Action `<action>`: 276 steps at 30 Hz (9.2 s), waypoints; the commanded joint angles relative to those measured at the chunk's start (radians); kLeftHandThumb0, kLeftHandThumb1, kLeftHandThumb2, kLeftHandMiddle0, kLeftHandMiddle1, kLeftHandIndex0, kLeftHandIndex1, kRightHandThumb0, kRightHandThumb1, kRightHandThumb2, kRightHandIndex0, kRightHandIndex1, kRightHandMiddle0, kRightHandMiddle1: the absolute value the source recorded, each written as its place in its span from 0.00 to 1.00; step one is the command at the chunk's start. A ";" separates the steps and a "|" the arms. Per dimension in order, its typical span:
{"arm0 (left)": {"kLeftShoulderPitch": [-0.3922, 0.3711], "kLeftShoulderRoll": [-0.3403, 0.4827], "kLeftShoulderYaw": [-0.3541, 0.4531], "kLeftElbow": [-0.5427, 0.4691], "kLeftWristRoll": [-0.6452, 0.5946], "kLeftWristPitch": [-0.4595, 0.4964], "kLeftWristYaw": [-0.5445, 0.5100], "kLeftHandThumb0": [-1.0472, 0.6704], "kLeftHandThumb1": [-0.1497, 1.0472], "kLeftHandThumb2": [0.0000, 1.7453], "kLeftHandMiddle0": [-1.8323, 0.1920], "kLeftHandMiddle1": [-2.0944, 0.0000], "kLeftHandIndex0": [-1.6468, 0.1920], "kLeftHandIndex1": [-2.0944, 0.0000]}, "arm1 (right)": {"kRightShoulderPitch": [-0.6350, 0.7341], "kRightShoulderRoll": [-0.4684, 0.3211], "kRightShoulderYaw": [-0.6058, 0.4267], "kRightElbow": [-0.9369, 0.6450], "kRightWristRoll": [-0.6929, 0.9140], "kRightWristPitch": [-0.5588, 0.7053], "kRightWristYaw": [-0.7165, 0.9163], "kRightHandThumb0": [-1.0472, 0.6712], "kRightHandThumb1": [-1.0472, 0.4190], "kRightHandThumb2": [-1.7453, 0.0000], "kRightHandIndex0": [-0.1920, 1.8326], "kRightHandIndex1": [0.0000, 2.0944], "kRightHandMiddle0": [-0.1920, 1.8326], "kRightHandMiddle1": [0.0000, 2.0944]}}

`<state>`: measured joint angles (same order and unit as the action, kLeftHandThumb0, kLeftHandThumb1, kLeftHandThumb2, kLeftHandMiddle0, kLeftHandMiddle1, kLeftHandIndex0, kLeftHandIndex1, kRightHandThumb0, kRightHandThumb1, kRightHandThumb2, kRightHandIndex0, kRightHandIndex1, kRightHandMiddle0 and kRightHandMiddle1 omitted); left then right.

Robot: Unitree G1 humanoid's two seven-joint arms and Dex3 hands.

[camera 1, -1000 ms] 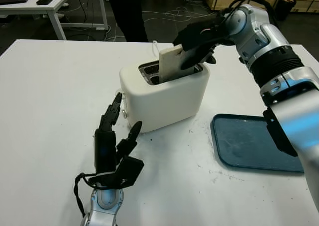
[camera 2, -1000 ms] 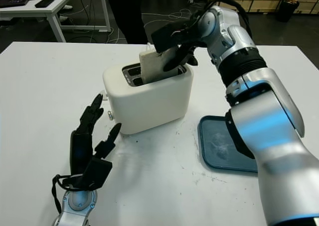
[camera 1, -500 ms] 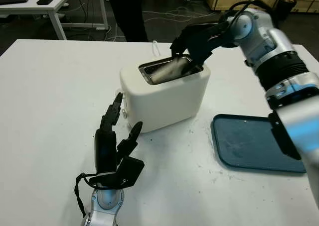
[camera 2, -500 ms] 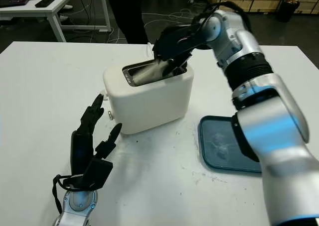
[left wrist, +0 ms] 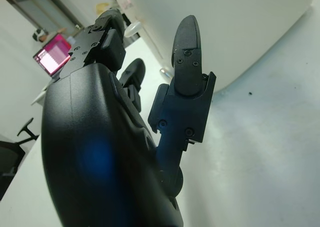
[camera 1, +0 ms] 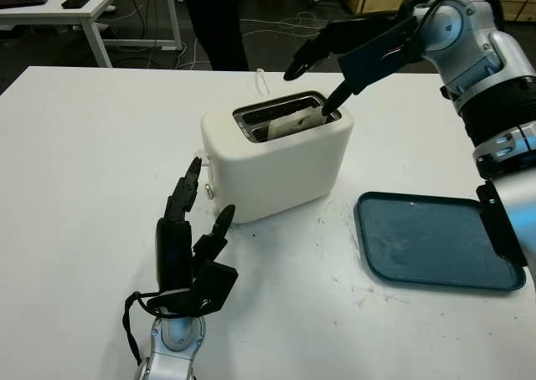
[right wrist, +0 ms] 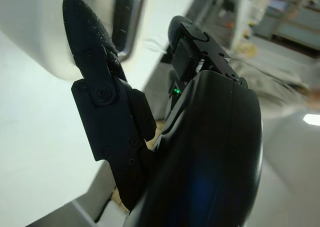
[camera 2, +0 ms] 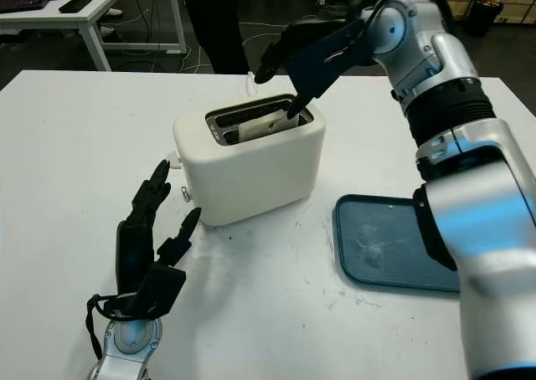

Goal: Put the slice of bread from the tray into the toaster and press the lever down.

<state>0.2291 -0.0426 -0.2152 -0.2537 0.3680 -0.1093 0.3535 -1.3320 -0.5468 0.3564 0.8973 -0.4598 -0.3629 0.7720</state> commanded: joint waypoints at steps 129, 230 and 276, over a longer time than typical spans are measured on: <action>-0.551 0.636 0.150 0.361 0.392 -0.276 -0.024 0.35 0.61 0.00 0.31 0.55 0.18 1.00 | 1.246 0.271 -0.461 -0.695 0.564 -0.202 -0.453 0.47 0.11 1.00 0.60 0.01 0.56 0.00; -0.585 0.566 0.023 0.463 0.397 -0.301 0.010 0.55 0.65 0.00 0.27 0.60 0.10 0.97 | 1.261 0.256 -0.475 -0.724 0.547 -0.166 -0.466 0.49 0.11 1.00 0.61 0.00 0.56 0.00; -0.626 0.555 -0.171 0.490 0.364 -0.171 -0.316 0.52 0.72 0.00 0.33 0.65 0.16 1.00 | 1.334 0.264 -0.479 -0.790 0.555 -0.193 -0.451 0.47 0.10 1.00 0.61 0.00 0.56 0.00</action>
<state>-0.4214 0.5444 -0.3042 0.2511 0.7194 -0.2507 0.1248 -0.0031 -0.2900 -0.1254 0.1243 0.0987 -0.5387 0.3310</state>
